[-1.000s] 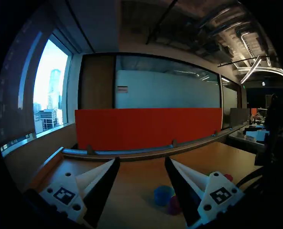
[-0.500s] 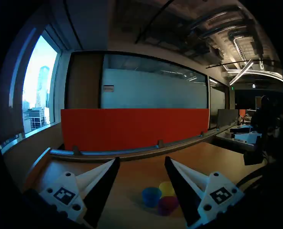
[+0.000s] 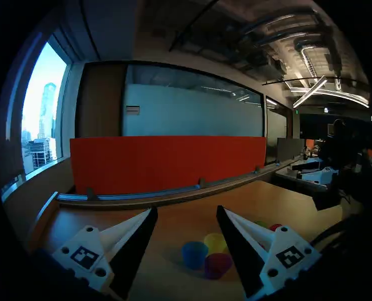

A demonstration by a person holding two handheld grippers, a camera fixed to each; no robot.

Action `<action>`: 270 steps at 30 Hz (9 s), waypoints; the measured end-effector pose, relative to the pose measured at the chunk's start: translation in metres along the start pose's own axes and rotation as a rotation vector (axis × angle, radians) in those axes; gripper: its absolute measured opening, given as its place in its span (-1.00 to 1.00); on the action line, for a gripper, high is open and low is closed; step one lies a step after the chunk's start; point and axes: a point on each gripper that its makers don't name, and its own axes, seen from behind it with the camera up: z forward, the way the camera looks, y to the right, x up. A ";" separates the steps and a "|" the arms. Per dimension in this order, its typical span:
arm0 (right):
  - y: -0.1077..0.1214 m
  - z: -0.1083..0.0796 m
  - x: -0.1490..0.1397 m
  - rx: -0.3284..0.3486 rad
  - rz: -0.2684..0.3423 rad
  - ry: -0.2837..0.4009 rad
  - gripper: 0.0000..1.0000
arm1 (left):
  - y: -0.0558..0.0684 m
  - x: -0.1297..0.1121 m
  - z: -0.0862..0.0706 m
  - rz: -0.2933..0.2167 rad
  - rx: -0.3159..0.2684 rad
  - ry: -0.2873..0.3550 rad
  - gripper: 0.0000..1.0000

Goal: Pour water

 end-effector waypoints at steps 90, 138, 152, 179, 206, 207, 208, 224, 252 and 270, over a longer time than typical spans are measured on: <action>-0.013 0.082 -0.191 0.321 -0.200 -0.706 0.99 | -0.014 -0.028 0.022 0.103 0.018 -0.038 0.73; -0.018 0.103 -0.203 0.305 -0.183 -0.704 0.88 | -0.016 -0.031 0.021 0.110 0.025 -0.041 0.73; -0.022 0.096 -0.160 0.287 -0.175 -0.573 0.87 | -0.014 -0.027 0.020 0.110 0.029 -0.031 0.73; -0.042 0.086 -0.097 0.281 -0.132 -0.325 0.87 | -0.010 -0.022 0.021 0.115 0.030 -0.022 0.73; -0.057 0.081 -0.064 0.277 -0.083 -0.088 0.87 | -0.007 -0.026 0.027 0.110 0.028 -0.023 0.73; -0.058 0.081 -0.062 0.276 -0.080 -0.078 0.87 | -0.007 -0.026 0.028 0.110 0.028 -0.023 0.73; -0.058 0.081 -0.060 0.275 -0.077 -0.067 0.87 | -0.007 -0.027 0.028 0.109 0.027 -0.023 0.73; -0.066 0.077 -0.036 0.265 -0.044 0.056 0.87 | -0.004 -0.031 0.031 0.099 0.023 -0.025 0.73; -0.066 0.070 -0.013 0.224 -0.017 0.160 0.87 | -0.003 -0.055 0.046 0.073 -0.020 -0.059 0.73; -0.071 0.066 -0.017 0.240 -0.005 0.140 0.87 | -0.018 -0.081 0.066 0.087 -0.027 -0.122 0.73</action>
